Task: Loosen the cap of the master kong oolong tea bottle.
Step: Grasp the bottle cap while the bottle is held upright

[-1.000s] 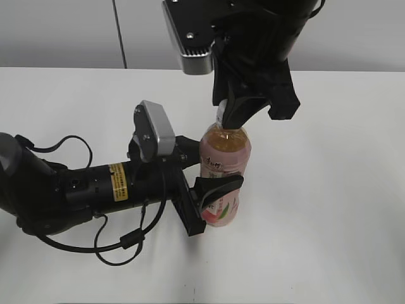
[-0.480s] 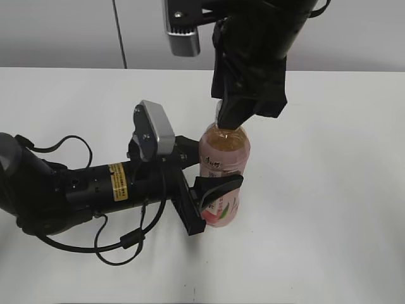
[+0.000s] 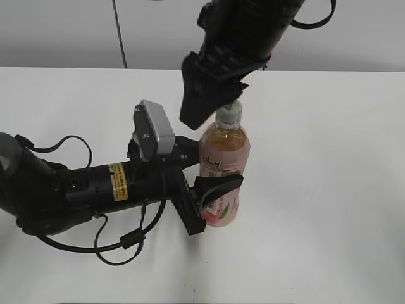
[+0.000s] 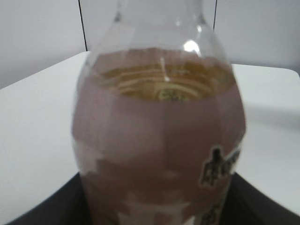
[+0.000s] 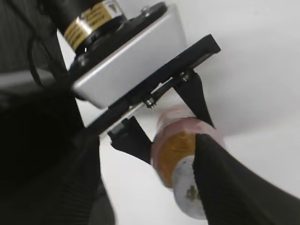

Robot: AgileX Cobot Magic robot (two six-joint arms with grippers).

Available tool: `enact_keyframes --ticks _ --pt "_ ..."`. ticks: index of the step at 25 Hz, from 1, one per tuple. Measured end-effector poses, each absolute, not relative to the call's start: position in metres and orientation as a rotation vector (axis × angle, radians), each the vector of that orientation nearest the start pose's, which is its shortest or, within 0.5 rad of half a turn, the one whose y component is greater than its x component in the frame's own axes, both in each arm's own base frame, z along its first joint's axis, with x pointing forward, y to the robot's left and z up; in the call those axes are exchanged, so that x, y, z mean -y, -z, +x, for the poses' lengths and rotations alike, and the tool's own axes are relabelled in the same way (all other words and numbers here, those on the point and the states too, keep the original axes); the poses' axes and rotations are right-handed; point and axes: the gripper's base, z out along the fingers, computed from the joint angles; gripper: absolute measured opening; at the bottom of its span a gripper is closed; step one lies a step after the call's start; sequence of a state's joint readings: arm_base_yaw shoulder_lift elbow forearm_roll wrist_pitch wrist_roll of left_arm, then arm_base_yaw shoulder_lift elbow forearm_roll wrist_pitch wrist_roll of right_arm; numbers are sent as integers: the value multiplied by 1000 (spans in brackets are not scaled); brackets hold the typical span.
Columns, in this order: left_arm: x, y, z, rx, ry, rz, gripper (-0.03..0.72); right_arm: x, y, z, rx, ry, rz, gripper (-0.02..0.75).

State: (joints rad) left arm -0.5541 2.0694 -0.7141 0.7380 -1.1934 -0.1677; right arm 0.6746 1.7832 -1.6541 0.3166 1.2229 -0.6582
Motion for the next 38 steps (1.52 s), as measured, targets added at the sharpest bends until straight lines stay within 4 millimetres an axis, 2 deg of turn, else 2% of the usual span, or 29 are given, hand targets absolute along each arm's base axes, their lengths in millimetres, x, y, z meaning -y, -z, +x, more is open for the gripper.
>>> enact_keyframes --ticks 3,6,10,15,27,29,31,32,35,38 --pt "224 -106 255 -1448 878 1071 390 -254 -326 280 -2545 -477 -1245 483" --pt "224 -106 255 -1449 878 1071 390 -247 -327 286 -2650 -369 -1021 483" --pt "224 -106 255 -1449 877 1071 390 -241 -326 291 -2729 -286 -787 484" --pt "224 -106 255 -1449 877 1071 390 -242 -324 292 -2784 -315 -636 484" --pt "224 -106 255 -1450 877 1071 390 -245 -307 288 -2869 -356 -599 481" --pt "224 -106 255 -1450 877 1071 390 -245 -307 288 -2868 -352 -601 448" --pt "224 -106 255 -1450 876 1070 390 -245 -307 288 -2861 -343 -620 352" --pt "224 -106 255 -1450 876 1070 390 -245 -307 288 -2853 -343 -645 283" --pt "224 -106 255 -1450 876 1070 390 -245 -307 288 -2811 -330 -770 274" --pt "224 -106 255 -1450 876 1070 390 -245 -307 288 -2736 -314 -967 274"
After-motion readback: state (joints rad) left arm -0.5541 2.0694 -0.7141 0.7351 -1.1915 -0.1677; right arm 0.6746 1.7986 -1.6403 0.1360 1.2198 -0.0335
